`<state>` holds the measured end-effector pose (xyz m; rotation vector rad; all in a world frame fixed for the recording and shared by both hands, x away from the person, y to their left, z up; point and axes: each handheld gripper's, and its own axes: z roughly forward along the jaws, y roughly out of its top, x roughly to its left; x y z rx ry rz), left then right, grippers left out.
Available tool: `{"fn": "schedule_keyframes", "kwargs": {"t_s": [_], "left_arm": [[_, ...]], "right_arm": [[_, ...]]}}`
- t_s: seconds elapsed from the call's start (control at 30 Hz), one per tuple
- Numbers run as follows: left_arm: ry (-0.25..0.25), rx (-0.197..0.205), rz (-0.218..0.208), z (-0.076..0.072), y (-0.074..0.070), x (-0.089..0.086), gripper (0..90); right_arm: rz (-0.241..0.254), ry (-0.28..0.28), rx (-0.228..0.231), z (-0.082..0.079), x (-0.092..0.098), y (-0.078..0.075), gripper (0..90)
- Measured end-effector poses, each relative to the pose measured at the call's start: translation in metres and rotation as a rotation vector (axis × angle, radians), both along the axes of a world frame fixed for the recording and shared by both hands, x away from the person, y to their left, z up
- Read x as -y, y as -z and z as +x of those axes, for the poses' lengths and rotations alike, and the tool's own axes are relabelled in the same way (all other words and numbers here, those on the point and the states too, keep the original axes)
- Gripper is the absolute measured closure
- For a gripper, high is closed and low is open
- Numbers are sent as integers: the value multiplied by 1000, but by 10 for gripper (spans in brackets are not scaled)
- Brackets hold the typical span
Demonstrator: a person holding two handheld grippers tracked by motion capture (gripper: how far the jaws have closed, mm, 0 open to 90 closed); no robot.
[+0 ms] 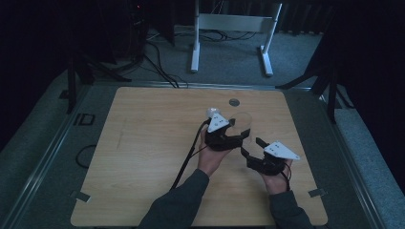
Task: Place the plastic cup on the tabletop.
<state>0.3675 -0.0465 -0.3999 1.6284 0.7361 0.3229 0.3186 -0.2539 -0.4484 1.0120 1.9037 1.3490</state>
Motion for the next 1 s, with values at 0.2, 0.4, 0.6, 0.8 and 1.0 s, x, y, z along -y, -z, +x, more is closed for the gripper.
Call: {"fn": "schedule_keyframes", "kwargs": {"t_s": [0.2,0.4,0.6,0.8,1.0], "left_arm": [[-16,21,16,-2,-1,0,309],[-20,24,23,-1,-1,-2,310],[-37,38,39,-2,-2,-2,310],[-44,51,67,-4,0,-1,311],[-56,59,79,-5,2,-2,311]], "right_arm": [[-2,10,-2,0,4,1,282],[3,28,-3,-1,8,1,282],[9,44,-4,-1,11,1,282],[12,59,0,0,13,1,283],[13,69,3,0,15,1,283]]}}
